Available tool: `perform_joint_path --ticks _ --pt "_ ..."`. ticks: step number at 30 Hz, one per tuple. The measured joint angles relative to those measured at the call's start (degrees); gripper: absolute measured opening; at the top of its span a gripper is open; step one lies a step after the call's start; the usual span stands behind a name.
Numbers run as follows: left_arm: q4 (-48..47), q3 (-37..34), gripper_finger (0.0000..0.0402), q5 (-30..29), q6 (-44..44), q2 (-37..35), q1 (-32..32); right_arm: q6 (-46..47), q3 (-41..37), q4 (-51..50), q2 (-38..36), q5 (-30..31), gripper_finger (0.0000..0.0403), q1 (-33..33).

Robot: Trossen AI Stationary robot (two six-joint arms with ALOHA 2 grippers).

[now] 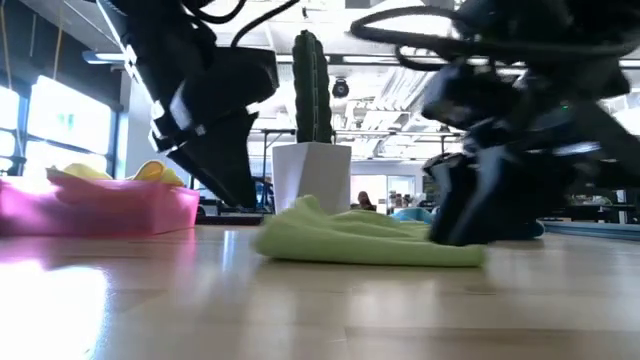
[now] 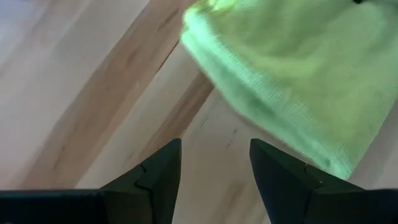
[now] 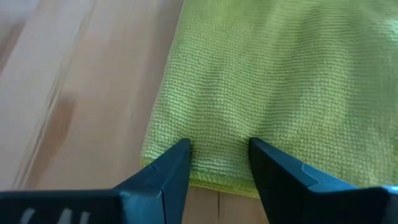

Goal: Fold microfiber towels
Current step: Fold the light green towel, then put the light green towel in the pink bin

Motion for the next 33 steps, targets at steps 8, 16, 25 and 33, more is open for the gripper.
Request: perform_joint_path --ticks 8,16,25,33 --pt "10.4 0.0 0.0180 1.9 -4.4 0.1 1.4 -1.1 -0.3 -14.8 -12.6 -0.2 0.0161 2.0" --pt "20.5 0.1 0.0180 1.5 -5.9 3.5 3.0 1.5 -0.3 -17.2 -15.7 14.5 0.0161 3.4" --pt "21.6 0.0 0.0180 2.9 -5.3 4.5 4.5 3.0 -0.3 -19.4 -21.9 17.1 0.0161 6.7" --pt "24.6 0.1 0.0180 4.7 -4.8 4.5 3.6 -0.5 -0.3 -32.8 -37.7 17.3 0.0161 4.4"
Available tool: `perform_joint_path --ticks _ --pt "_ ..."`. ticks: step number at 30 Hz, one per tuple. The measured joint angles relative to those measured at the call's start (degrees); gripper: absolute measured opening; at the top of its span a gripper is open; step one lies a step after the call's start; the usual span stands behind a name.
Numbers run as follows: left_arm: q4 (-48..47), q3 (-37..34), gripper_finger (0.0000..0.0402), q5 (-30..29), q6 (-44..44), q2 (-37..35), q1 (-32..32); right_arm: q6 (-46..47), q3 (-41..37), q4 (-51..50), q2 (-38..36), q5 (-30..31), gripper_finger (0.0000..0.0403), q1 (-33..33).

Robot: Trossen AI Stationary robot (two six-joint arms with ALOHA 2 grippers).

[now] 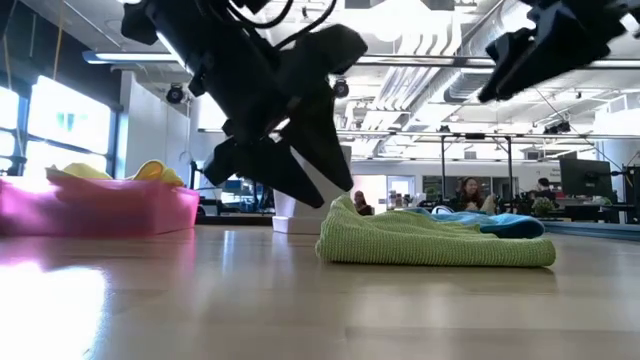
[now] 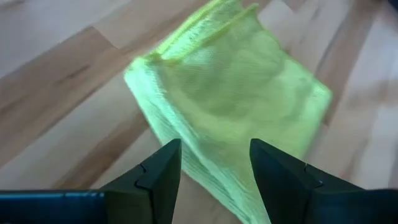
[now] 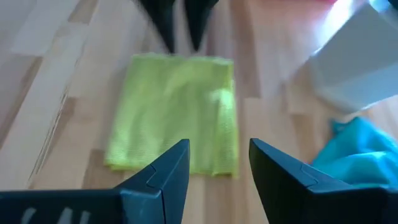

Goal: Fold microfiber towels
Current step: Put the light green towel in the pink bin

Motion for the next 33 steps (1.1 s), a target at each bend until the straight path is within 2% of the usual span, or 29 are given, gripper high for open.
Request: perform_joint_path --ticks 3,6,14,21,26,33 --pt "1.6 0.0 0.0180 0.0 0.1 0.0 -0.5 -3.0 -2.2 1.5 -5.8 0.1 0.0161 -1.0" --pt "2.1 0.0 0.0180 0.0 0.8 0.0 -1.1 -4.0 -8.2 6.6 -13.0 -0.3 0.0161 -2.1" --pt "3.2 0.0 0.0180 -0.1 2.3 0.0 -1.5 -6.5 -26.5 26.7 -34.0 -0.2 0.0161 -4.3" --pt "3.9 0.0 0.0180 -0.1 3.0 0.0 -1.4 -10.2 -38.7 43.3 -46.6 0.3 0.0161 -5.5" --pt "4.2 0.0 0.0180 -0.2 3.0 0.0 -1.3 -10.4 -39.6 40.6 -50.3 1.5 0.0161 -5.8" --pt "4.3 0.0 0.0180 -0.2 3.0 0.0 -1.3 0.7 -39.6 36.6 -50.5 1.0 0.0161 -5.8"
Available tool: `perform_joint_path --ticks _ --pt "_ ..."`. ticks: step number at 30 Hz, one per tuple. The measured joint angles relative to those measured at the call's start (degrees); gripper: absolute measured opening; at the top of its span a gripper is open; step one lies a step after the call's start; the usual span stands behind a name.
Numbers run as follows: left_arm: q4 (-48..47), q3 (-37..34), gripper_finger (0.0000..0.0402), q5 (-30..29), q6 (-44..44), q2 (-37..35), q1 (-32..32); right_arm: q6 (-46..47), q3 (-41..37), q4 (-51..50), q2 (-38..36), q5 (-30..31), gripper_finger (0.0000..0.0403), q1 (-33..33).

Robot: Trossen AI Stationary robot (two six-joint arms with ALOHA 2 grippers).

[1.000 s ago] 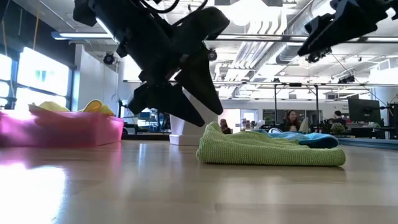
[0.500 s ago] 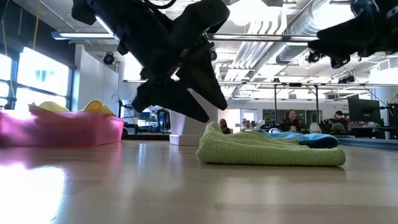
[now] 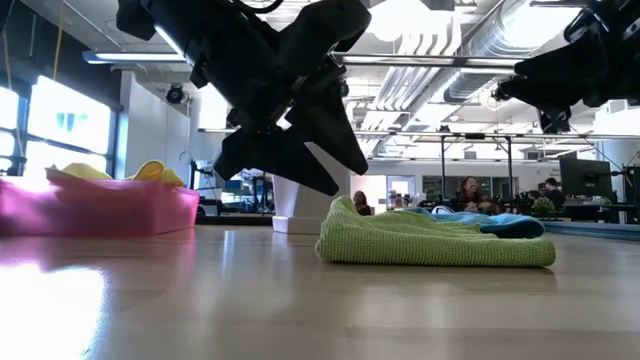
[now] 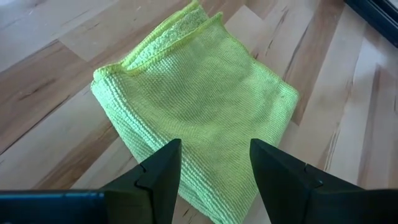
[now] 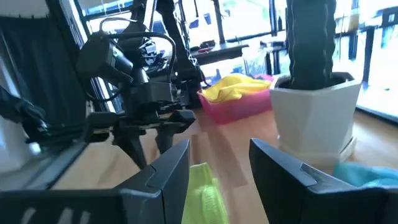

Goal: Fold microfiber towels
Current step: Put the light green towel in the pink bin

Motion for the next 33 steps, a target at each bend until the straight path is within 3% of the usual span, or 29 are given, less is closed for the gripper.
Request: perform_joint_path --ticks 5,12,17,23,26,33 --pt "0.2 0.0 0.0180 0.0 0.0 0.0 0.0 4.8 0.0 -0.8 0.0 -0.1 0.0161 0.0" --pt "0.8 0.0 0.0180 -4.5 -0.9 0.0 0.0 3.9 0.0 -0.9 0.0 -0.1 0.0161 0.0" --pt "-0.4 0.0 0.0180 -4.6 -1.5 0.0 0.0 3.8 0.1 -1.1 0.0 -0.1 0.0161 0.0" --pt "-6.2 0.0 0.0182 -5.4 -9.7 0.0 0.0 3.8 0.1 -1.1 0.0 -0.1 0.0161 0.0" --pt "-7.1 0.0 0.0202 -5.1 -14.6 1.3 0.0 3.8 0.1 -1.1 0.0 -0.1 0.0161 0.0" --pt "-4.8 0.0 0.0265 -8.6 -15.4 2.4 0.4 3.9 0.1 -2.2 0.0 -0.1 0.0161 0.0"
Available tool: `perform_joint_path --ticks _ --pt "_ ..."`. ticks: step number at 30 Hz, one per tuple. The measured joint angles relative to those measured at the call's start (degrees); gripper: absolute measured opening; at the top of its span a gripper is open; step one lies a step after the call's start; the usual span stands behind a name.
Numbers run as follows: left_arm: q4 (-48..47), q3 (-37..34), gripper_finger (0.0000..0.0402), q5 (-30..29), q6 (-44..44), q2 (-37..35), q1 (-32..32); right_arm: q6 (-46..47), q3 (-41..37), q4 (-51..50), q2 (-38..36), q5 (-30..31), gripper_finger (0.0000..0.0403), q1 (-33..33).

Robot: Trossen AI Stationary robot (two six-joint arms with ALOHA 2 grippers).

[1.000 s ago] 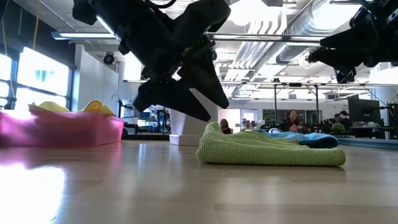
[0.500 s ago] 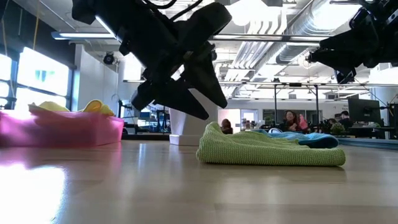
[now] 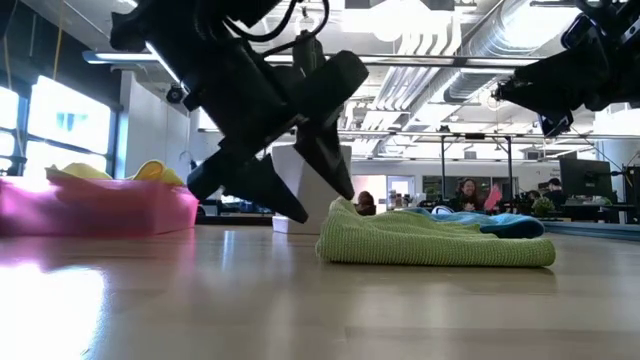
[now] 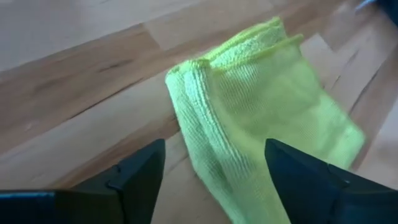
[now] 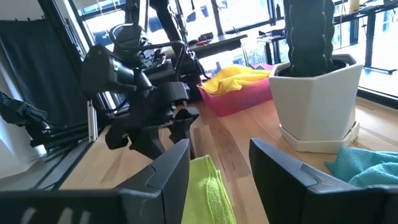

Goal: Fold microfiber towels
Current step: Put the light green towel in the pink bin

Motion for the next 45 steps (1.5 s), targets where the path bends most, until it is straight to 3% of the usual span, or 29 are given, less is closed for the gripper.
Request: perform_joint_path --ticks 12,23,28,38,45 --pt "5.4 0.0 0.0288 -1.1 -7.0 4.5 1.1 0.0 0.0 -2.5 0.0 0.0 0.0161 0.0" --pt "12.5 0.1 0.0280 1.6 -4.0 7.1 1.4 0.0 0.0 -4.7 0.0 0.0 0.0161 0.0" --pt "13.1 0.2 0.0225 1.7 -3.1 8.8 1.3 0.0 0.0 -5.3 0.0 0.0 0.0161 0.0" --pt "14.0 0.1 0.0022 3.6 1.9 9.7 1.9 0.0 0.0 -6.9 0.0 0.0 0.0161 0.0" --pt "11.1 0.0 0.0011 7.7 13.9 6.3 2.0 0.0 0.0 -6.9 0.0 0.0 0.0161 0.0"
